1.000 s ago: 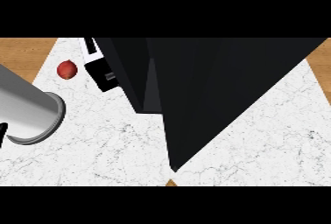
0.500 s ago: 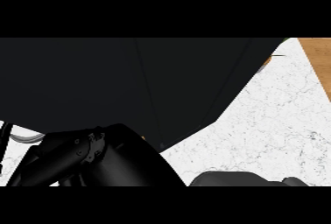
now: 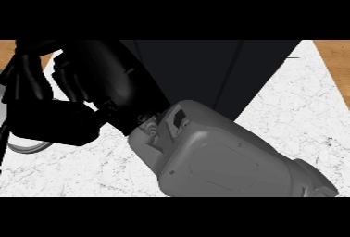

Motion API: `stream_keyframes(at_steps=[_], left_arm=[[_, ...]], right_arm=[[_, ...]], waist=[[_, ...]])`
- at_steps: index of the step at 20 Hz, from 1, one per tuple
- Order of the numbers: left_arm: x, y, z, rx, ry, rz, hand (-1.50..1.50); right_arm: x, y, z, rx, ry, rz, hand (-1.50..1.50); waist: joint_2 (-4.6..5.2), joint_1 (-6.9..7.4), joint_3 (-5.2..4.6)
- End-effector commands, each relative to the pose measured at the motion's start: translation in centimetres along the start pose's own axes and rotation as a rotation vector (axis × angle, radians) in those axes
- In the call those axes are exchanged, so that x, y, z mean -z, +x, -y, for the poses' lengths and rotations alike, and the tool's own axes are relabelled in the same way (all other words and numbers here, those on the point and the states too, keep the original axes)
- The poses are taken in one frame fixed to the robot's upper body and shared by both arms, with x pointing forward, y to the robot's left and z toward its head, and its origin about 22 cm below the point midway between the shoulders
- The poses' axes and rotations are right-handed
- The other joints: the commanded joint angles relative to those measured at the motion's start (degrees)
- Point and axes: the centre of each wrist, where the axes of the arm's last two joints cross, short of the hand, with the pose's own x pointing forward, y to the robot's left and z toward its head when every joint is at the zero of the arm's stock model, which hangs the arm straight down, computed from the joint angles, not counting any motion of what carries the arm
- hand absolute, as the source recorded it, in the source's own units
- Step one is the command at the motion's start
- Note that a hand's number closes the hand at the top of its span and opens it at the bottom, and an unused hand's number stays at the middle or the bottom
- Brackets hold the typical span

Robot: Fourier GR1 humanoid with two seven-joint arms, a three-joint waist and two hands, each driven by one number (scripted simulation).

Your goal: Pick up the wine, place it into the cabinet and close the cabinet

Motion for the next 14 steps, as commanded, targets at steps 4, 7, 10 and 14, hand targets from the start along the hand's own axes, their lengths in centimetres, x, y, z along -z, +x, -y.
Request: stream_keyframes(at_steps=[4, 7, 10, 14], left_arm=[[-0.2, -1.8, 1.1, 0.012, 0.003, 0.003, -1.5], [0.8, -0.8, 0.5, 0.015, -0.005, -0.003, -1.5], [0.3, -1.2, 0.0, 0.009, 0.01, -0.008, -1.5], [1.0, 0.0, 0.0, 0.008, -0.016, -0.004, -1.5]], right_arm=[[3.7, -3.6, 3.5, 0.009, -0.04, -0.057, 1.5], [4.4, -5.2, 5.8, 0.013, -0.066, -0.065, 1.5], [5.1, -6.1, 6.7, -0.018, -0.058, -0.073, 1.5], [4.8, -8.0, 8.5, -0.035, -0.1, -0.056, 1.5]], waist=[[0.1, -0.73, 0.06], [0.11, -0.6, 0.07], [0.16, -0.27, 0.04], [0.29, 0.08, 0.05]])
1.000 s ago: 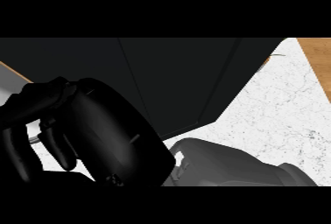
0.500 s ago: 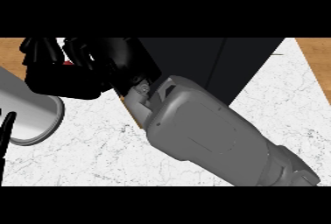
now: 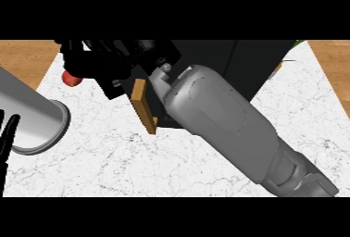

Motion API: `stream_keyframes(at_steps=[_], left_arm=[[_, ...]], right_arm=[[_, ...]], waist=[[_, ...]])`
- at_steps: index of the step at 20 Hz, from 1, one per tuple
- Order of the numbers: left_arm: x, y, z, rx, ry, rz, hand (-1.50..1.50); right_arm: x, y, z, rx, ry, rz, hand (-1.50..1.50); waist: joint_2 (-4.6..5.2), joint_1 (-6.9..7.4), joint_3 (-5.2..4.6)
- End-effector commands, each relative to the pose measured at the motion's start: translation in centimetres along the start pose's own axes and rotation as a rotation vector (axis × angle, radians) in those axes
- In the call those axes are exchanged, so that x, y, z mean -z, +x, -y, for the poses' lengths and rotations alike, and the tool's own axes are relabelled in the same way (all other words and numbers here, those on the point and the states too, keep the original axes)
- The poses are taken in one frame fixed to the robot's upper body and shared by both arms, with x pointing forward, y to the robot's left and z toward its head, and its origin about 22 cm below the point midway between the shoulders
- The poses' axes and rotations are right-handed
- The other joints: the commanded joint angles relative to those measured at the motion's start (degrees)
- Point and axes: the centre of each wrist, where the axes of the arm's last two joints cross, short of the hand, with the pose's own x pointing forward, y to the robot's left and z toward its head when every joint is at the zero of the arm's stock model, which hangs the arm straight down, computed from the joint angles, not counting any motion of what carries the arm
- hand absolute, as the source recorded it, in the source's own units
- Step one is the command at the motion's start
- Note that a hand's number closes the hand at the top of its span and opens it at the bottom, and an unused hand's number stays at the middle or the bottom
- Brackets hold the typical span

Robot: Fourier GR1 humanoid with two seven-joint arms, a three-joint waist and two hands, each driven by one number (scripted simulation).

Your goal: Pick up the wine, place it into the cabinet and close the cabinet

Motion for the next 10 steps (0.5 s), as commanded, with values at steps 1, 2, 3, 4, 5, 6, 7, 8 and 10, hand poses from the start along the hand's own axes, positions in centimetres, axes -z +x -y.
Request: stream_keyframes(at_steps=[1, 2, 3, 4, 5, 6, 7, 8, 10], left_arm=[[-0.4, 0.3, 0.2, 0.008, -0.005, -0.011, -1.5], [0.0, 0.3, 0.1, -0.007, 0.0, 0.003, -1.5], [-0.8, -0.4, 0.0, 0.022, -0.001, 0.002, -1.5], [0.3, -0.1, -0.1, 0.012, -0.001, 0.007, -1.5], [0.0, 0.7, 0.2, -0.001, -0.009, 0.011, -1.5], [0.2, 0.3, 0.1, -0.006, -0.006, 0.004, -1.5], [-0.3, -0.8, 0.7, -0.015, -0.016, -0.004, -1.5], [0.2, -0.1, 0.4, 0.003, -0.01, -0.001, -1.5], [0.6, 0.1, 0.0, 0.006, 0.006, 0.014, -1.5]], right_arm=[[0.5, -3.6, 3.5, -0.054, -0.125, -0.092, 1.5], [0.4, -3.1, 6.2, -0.068, -0.143, -0.093, 1.5], [0.8, -2.5, 4.9, -0.081, -0.138, -0.096, 1.5], [-0.2, -4.5, 5.6, -0.087, -0.132, -0.089, 1.5], [0.0, -4.0, 7.2, -0.125, -0.147, -0.097, 1.5], [0.1, -4.0, 6.7, -0.121, -0.164, -0.084, 1.5], [0.5, -4.7, 4.8, -0.13, -0.131, -0.096, 1.5], [0.6, -4.0, 5.5, -0.135, -0.14, -0.09, 1.5], [0.0, -4.4, 6.1, -0.129, -0.135, -0.088, 1.5]], waist=[[1.97, -0.04, 0.26], [2.17, -0.04, 0.25], [1.92, -0.12, 0.23], [2.23, -0.69, 0.26], [2.21, 0.15, 0.26], [2.29, -0.2, 0.23], [2.4, -0.14, 0.18], [2.26, -0.21, 0.22], [2.14, -0.63, 0.23]])
